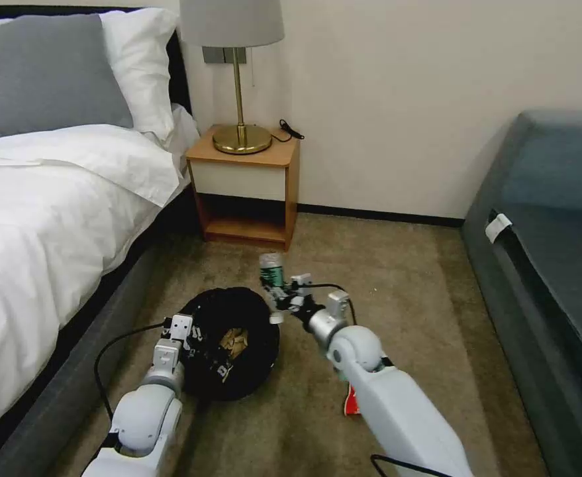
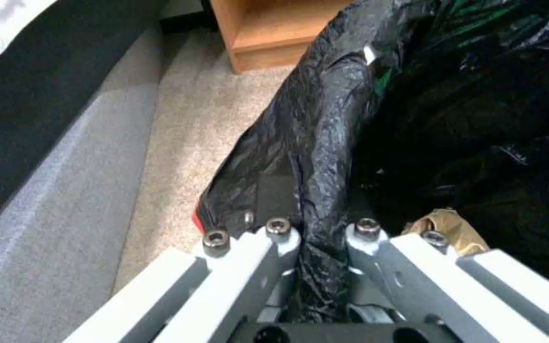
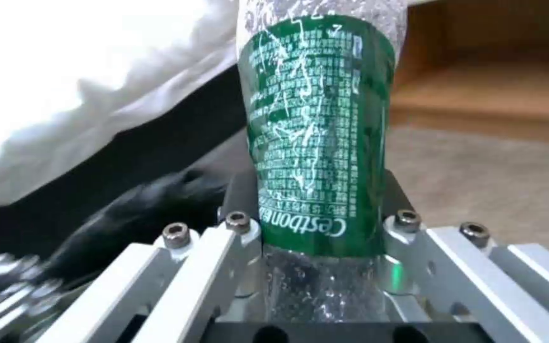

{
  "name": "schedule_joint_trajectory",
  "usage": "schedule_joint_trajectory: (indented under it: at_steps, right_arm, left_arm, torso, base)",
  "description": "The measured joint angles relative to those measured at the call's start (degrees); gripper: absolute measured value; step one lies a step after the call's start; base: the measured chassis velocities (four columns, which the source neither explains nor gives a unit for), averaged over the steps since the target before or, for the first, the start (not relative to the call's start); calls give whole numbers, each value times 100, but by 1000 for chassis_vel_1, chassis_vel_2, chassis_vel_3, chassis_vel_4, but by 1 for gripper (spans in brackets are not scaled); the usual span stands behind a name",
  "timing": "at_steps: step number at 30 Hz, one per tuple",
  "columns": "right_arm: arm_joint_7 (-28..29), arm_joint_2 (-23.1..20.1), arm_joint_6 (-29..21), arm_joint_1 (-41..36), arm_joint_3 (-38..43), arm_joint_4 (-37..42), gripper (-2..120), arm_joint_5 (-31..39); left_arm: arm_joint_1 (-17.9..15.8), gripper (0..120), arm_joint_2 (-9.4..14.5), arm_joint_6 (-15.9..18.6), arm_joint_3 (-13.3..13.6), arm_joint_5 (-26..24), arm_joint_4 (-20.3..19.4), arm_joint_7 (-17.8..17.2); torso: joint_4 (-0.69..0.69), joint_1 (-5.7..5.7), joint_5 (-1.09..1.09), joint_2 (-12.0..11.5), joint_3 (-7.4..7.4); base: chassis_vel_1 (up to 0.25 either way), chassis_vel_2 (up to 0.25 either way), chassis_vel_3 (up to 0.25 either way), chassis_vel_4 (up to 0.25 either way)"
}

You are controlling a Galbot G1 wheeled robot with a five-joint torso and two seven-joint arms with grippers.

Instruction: Pick up the trash bin, then pick up the garbage on the floor and place it into the trash bin.

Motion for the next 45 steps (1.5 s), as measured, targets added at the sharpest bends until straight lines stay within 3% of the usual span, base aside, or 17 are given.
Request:
schedule_joint_trajectory:
  at_steps: [13,18,20,22,34,45]
  right_arm:
    - [-41,185,120,-419,-417,-373,21,-812]
    - [-32,145,143,-529,-389,-396,43,-991]
    - [-30,144,144,-534,-386,-396,44,-998]
    - [6,143,154,-564,-368,-379,57,-1060]
    - [45,96,157,-649,-274,-233,98,-1193]
    - [-6,-332,-146,-788,186,227,100,-996]
  left_arm:
    - [98,2,-6,7,-27,-14,-119,31]
    - [118,2,-19,7,-21,-6,-144,28]
    - [118,2,-20,7,-19,-5,-145,27]
    - [120,2,-28,7,-7,4,-160,24]
    - [195,2,27,-17,-55,-4,-198,17]
    - [207,2,109,-49,-133,-67,-227,0]
  torso:
    - [-2,0,1,0,1]
    - [-2,0,1,-1,1]
    - [-1,0,1,0,1]
    - [-2,0,2,0,1]
    - [0,0,2,-1,0]
    - [1,0,3,-1,0]
  base:
    - [0,0,0,0]
    - [0,0,0,0]
    - [0,0,0,0]
    - [0,0,0,0]
    - [0,0,0,0]
    - [0,0,0,0]
